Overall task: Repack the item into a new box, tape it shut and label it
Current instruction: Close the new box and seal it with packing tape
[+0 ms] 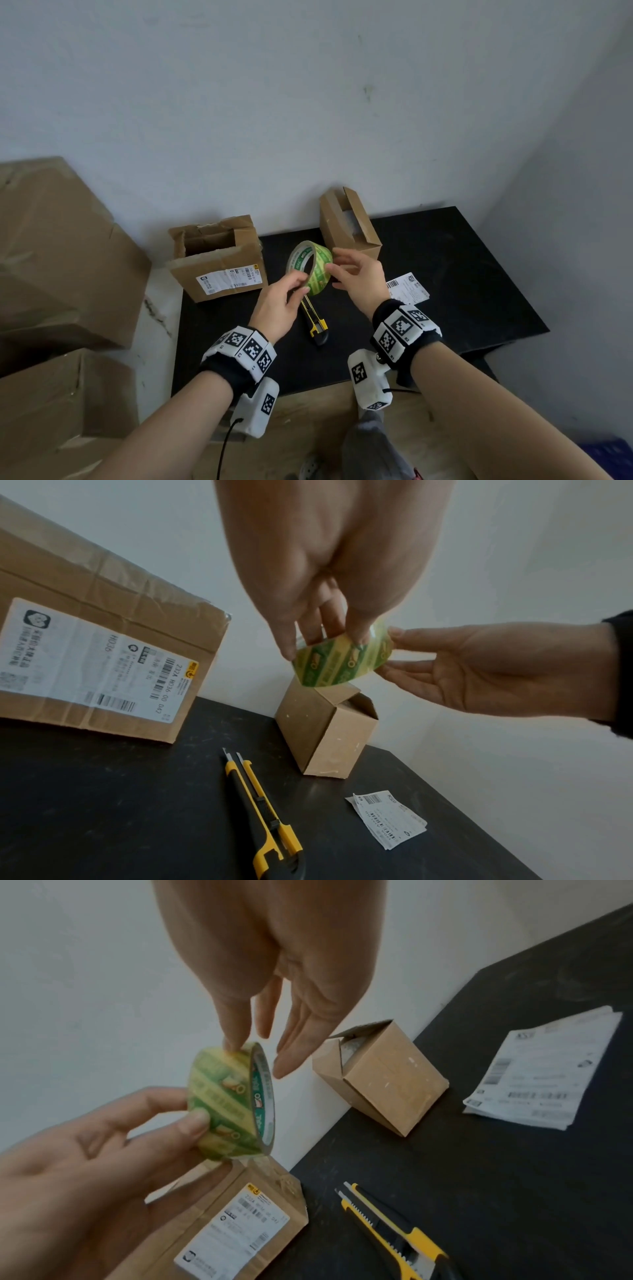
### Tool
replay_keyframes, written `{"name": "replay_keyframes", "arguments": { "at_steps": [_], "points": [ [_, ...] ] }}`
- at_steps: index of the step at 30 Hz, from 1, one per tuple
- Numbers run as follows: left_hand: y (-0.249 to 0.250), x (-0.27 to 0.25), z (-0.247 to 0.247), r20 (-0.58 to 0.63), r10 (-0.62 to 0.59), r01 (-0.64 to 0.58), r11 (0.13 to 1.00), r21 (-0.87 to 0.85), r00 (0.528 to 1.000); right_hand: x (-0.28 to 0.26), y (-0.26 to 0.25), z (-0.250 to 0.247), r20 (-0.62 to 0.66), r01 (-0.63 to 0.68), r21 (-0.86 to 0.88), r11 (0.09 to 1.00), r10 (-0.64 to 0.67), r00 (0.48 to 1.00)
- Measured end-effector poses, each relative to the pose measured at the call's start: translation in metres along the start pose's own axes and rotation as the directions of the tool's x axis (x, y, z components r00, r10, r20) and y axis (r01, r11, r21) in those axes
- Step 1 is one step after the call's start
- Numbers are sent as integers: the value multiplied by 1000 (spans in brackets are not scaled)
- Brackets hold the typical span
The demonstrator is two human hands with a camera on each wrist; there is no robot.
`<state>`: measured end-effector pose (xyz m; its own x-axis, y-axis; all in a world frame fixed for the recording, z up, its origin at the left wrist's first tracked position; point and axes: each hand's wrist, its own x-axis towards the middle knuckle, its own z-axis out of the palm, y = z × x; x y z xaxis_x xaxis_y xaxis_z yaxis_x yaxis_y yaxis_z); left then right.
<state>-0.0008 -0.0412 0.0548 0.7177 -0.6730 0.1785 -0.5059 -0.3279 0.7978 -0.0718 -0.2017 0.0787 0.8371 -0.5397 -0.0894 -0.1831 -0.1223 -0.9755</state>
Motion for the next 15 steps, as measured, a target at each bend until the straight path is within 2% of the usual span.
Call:
{"name": "replay_keyframes", "arguments": {
  "at_steps": [4, 6, 8, 10, 12, 13, 15],
  "points": [
    [7, -1, 3, 5, -8, 8, 1000, -11, 1000, -5, -2, -1, 11, 252, -299, 921, -261, 965],
    [12, -1, 5, 5, -31, 31, 999, -36, 1000, -9, -2, -1, 12, 314, -323, 893, -327, 945],
    [16, -2, 6, 6, -39, 39, 998, -51, 999, -12, -3, -1, -7, 315, -317, 894, -335, 942],
    [18, -4, 7, 19, -32, 33, 998, -58, 999, -13, -5, -3, -53, 235, -277, 932, -259, 964],
    [18, -5, 7, 33, -14, 15, 999, -53, 999, -13, -11, -5, -61, 79, -133, 988, -87, 994],
    [19, -6, 7, 38, -6, 7, 999, -38, 999, -13, -14, -5, -15, -18, -9, 1000, 18, 1000],
    [21, -6, 6, 45, 3, -4, 1000, 13, 999, -13, -19, -5, 129, -191, 254, 948, 162, 978]
  ]
}}
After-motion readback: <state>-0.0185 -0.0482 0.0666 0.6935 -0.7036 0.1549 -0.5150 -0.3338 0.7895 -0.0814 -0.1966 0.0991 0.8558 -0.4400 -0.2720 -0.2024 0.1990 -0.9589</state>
